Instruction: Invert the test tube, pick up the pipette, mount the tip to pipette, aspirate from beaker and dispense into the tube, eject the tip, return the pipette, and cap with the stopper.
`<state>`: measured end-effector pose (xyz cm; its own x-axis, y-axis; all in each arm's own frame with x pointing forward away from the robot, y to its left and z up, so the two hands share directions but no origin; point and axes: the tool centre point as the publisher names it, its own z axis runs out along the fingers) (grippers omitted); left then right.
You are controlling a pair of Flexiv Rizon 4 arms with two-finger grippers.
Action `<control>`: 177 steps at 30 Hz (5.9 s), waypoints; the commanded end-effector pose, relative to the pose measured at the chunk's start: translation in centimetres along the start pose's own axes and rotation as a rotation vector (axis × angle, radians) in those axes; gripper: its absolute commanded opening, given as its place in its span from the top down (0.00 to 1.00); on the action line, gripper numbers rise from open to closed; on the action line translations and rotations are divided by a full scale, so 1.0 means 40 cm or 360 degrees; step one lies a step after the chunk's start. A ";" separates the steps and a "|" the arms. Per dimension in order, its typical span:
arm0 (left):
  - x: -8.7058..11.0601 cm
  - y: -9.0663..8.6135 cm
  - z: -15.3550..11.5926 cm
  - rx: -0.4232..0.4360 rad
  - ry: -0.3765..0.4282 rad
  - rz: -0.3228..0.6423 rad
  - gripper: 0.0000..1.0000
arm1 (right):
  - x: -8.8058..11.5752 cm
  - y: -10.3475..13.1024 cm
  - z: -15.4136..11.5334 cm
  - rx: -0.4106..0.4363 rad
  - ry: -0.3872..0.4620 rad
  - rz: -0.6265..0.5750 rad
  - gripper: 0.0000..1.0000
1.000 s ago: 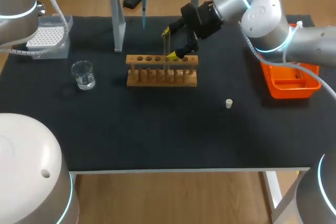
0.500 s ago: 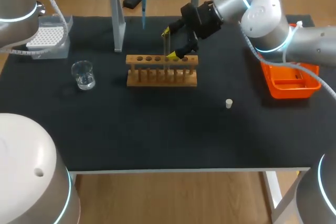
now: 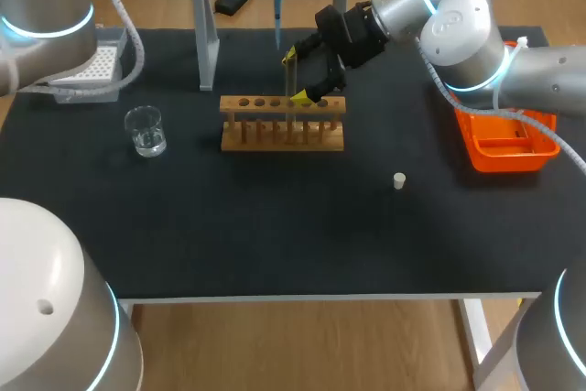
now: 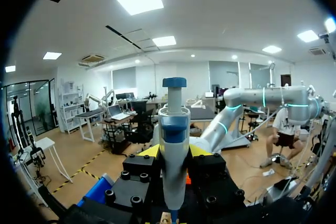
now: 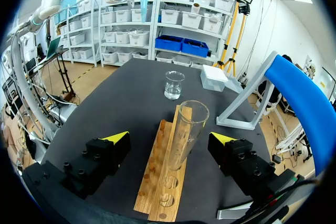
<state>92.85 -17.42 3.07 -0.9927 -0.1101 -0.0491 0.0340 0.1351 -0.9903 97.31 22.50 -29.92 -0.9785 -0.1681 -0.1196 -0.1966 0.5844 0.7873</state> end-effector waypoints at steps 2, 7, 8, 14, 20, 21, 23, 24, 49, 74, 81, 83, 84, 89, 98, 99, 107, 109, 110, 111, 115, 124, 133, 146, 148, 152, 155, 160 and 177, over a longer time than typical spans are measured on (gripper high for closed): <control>-0.034 0.006 0.039 0.0025 0.0040 0.0012 1.00 | -0.001 -0.001 -0.002 0.0001 0.0002 0.0000 0.00; -0.045 0.018 0.052 0.0031 0.0056 0.0022 1.00 | -0.001 -0.001 -0.002 0.0001 0.0002 0.0000 0.00; -0.048 0.022 0.054 0.0031 0.0057 0.0020 1.00 | -0.001 -0.001 -0.002 0.0001 0.0002 0.0000 0.00; -0.061 0.039 0.061 0.0048 0.0063 0.0006 1.00 | -0.001 -0.001 -0.002 0.0001 0.0002 0.0000 0.00; -0.069 0.058 0.063 0.0055 0.0063 -0.0024 1.00 | -0.001 -0.001 -0.002 0.0001 0.0002 0.0000 0.00; -0.070 0.061 0.063 0.0056 0.0062 -0.0027 1.00 | -0.001 -0.001 -0.002 0.0001 0.0002 0.0000 0.00; -0.071 0.068 0.062 0.0062 0.0062 -0.0031 1.00 | -0.001 -0.001 -0.002 0.0001 0.0002 0.0000 0.00; -0.071 0.071 0.062 0.0062 0.0062 -0.0034 1.00 | -0.001 -0.001 -0.002 0.0001 0.0002 0.0000 0.00; -0.082 0.126 0.048 0.0069 0.0019 -0.0045 1.00 | -0.001 -0.001 -0.002 0.0001 0.0002 0.0000 0.00; -0.086 0.092 0.043 -0.0007 -0.0037 0.0019 1.00 | -0.001 -0.001 -0.002 0.0001 0.0002 0.0000 0.00; -0.086 0.076 0.049 0.0003 -0.0030 0.0042 1.00 | -0.001 -0.001 -0.002 0.0001 0.0002 0.0000 0.00; -0.086 0.075 0.055 0.0009 -0.0024 0.0046 1.00 | -0.001 -0.001 -0.002 0.0001 0.0002 0.0000 0.00; -0.086 0.076 0.058 0.0011 -0.0022 0.0046 1.00 | -0.001 -0.001 -0.002 0.0001 0.0002 0.0000 0.00; -0.091 0.096 0.067 0.0044 -0.0009 0.0019 1.00 | -0.001 -0.001 -0.002 0.0001 0.0002 0.0000 0.00; -0.095 0.118 0.068 0.0053 -0.0006 -0.0006 1.00 | -0.001 -0.001 -0.002 0.0001 0.0002 0.0000 0.00; -0.095 0.120 0.067 0.0051 -0.0006 -0.0010 1.00 | -0.001 -0.001 -0.002 0.0001 0.0002 0.0000 0.00; -0.093 0.125 0.063 -0.0024 -0.0006 -0.0024 1.00 | -0.001 -0.001 -0.002 0.0001 0.0002 0.0000 0.00; -0.093 0.126 0.063 -0.0038 -0.0011 -0.0019 1.00 | -0.001 -0.001 -0.002 0.0001 0.0002 0.0000 0.00; -0.094 0.126 0.063 -0.0043 -0.0014 -0.0010 1.00 | -0.001 -0.001 -0.002 0.0001 0.0002 0.0000 0.00; -0.095 0.127 0.063 -0.0045 -0.0020 0.0003 1.00 | -0.001 -0.001 -0.002 0.0001 0.0002 0.0000 0.00; -0.099 0.127 0.063 -0.0047 -0.0043 0.0023 1.00 | -0.001 -0.001 -0.002 0.0001 0.0002 0.0000 0.00; -0.108 0.131 0.069 -0.0022 -0.0054 0.0045 1.00 | -0.001 -0.001 -0.002 0.0001 0.0002 0.0000 0.00; -0.114 0.136 0.072 0.0065 -0.0029 0.0036 1.00 | -0.001 -0.001 -0.002 0.0001 0.0002 0.0000 0.00; -0.099 0.143 0.071 0.0029 0.0086 0.0000 1.00 | -0.001 -0.001 -0.002 0.0001 0.0002 0.0000 0.00; -0.096 0.142 0.070 -0.0002 0.0094 0.0005 1.00 | -0.001 -0.001 -0.002 0.0001 0.0002 0.0000 0.00; -0.094 0.140 0.069 -0.0069 0.0087 0.0013 1.00 | -0.001 -0.001 -0.002 0.0001 0.0002 0.0000 0.00; -0.094 0.140 0.069 -0.0103 0.0074 0.0021 1.00 | -0.001 -0.001 -0.002 0.0001 0.0002 0.0000 0.00; -0.096 0.141 0.069 -0.0094 0.0030 0.0052 1.00 | -0.001 -0.001 -0.002 0.0001 0.0002 0.0000 0.00; -0.100 0.166 0.082 -0.0035 0.0039 0.0067 1.00 | -0.001 -0.001 -0.002 0.0001 0.0002 0.0000 0.00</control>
<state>97.28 -19.31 -3.57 -0.9928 -0.0832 -0.0863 0.0717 0.1646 -0.9837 97.31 22.50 -29.92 -0.9785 -0.1680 -0.1196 -0.1966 0.5845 0.7873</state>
